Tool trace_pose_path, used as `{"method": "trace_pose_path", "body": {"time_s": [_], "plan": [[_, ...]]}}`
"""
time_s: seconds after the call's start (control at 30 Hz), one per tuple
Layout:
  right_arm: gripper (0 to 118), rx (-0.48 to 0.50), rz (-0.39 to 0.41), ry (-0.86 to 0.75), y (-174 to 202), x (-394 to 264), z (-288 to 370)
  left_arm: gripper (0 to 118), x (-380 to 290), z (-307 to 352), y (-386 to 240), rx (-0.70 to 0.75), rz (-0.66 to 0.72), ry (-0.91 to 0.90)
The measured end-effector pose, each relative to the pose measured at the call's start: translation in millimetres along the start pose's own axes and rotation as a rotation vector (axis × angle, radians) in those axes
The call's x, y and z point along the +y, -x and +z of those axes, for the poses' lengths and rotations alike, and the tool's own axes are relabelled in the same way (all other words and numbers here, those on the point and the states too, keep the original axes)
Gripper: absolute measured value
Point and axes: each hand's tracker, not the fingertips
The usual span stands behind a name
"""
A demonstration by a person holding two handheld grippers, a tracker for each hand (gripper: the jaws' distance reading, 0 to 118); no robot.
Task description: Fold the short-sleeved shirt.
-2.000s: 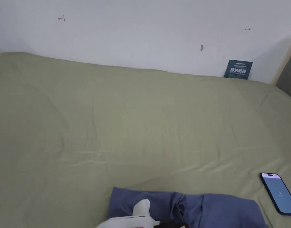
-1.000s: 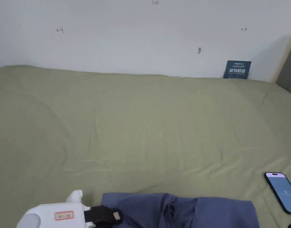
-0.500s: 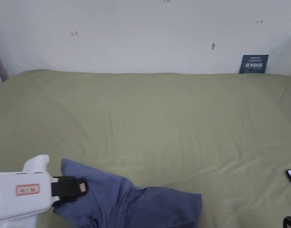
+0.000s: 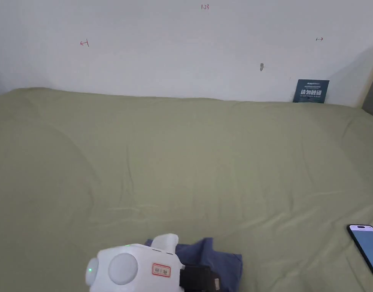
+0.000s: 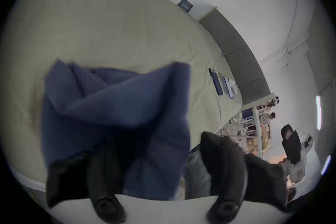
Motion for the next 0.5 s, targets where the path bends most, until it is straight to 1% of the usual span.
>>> {"method": "trace_pose_path", "body": {"time_s": [0.03,0.13,0.17,0.2,0.23,0.27,0.3,0.33,0.43,0.5], "plan": [[0,0.000,0.001,0.001,0.0,-0.7,1.0,85,-1.4,-2.1,2.6,-0.015,0.045,-0.010],[0,-0.007,0.011,0.009,-0.1,-0.8,2.2,82,-6.1,10.6,9.3,-0.124,0.133,-0.117],[0,-0.003,0.011,0.014,-0.9,-1.6,2.4,79,-7.3,14.6,13.6,-0.168,0.153,-0.155],[0,0.001,0.010,0.016,-1.0,-1.9,2.0,70,-8.6,17.2,17.4,-0.197,0.174,-0.185],[0,0.004,0.010,0.019,-0.6,-2.1,1.0,52,-11.3,18.9,21.7,-0.190,0.202,-0.209],[0,0.006,0.011,0.023,0.5,-2.2,-0.3,23,-14.8,18.5,24.5,-0.207,0.203,-0.216],[0,0.008,0.013,0.024,1.4,-3.2,-1.4,1,-18.3,14.7,29.3,-0.224,0.202,-0.209],[0,0.012,0.013,0.023,2.7,-3.0,-1.7,1,-24.7,8.7,34.4,-0.215,0.197,-0.202],[0,0.026,0.012,0.014,7.1,-1.0,-1.7,1,-45.1,-20.9,38.5,-0.316,0.244,-0.115],[0,0.031,0.016,0.007,9.8,1.1,-2.3,1,-57.1,-45.3,35.2,-0.306,0.250,-0.096]]}}
